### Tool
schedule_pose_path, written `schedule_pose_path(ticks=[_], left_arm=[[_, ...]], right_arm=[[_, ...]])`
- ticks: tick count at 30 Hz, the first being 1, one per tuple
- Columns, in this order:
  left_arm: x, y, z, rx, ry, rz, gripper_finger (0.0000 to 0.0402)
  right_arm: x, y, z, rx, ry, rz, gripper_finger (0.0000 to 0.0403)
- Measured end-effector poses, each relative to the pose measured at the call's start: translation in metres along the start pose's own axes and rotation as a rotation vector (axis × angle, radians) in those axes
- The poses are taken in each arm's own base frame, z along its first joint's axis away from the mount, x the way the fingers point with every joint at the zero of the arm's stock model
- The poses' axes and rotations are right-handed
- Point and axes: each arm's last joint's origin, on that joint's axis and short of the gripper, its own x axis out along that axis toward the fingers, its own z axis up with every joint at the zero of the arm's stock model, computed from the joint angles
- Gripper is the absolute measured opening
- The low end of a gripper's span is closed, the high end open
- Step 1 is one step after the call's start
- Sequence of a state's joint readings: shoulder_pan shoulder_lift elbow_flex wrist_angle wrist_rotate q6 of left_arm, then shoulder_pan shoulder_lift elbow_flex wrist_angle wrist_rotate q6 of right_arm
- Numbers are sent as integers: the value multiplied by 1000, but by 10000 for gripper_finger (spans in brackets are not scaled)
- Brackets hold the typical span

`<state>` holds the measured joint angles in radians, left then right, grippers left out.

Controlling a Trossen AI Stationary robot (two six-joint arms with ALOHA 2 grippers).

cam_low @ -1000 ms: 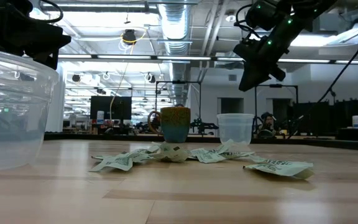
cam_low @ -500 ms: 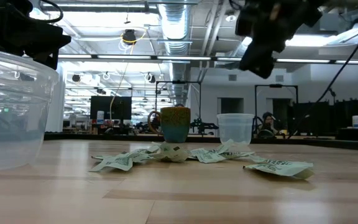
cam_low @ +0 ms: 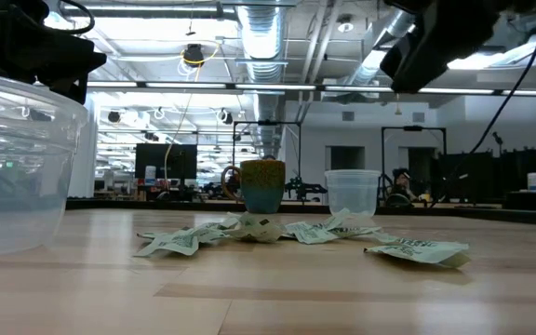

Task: Pick and place items into bin
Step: Put the stevia packet into the top transparent bin

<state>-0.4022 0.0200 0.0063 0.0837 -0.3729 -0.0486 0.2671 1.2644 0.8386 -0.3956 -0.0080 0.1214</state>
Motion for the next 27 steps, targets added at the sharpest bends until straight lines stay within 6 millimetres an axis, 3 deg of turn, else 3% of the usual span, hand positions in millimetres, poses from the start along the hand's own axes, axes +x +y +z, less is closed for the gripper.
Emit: schedule_pose_path(ticks=[8,16,22,27], left_arm=[[0,0,0,0,0,0,98],[0,0,0,0,-1,0,98],[0,0,0,0,-1,0,98],[0,0,0,0,-1,0,98]], right_arm=[[13,10,-11,-35,13,-9,131],[65,17,-25,-61,138,-5,197],[98,24,-45,-88,266,-3,210],[113,32,-53,-119,322,-2,205]])
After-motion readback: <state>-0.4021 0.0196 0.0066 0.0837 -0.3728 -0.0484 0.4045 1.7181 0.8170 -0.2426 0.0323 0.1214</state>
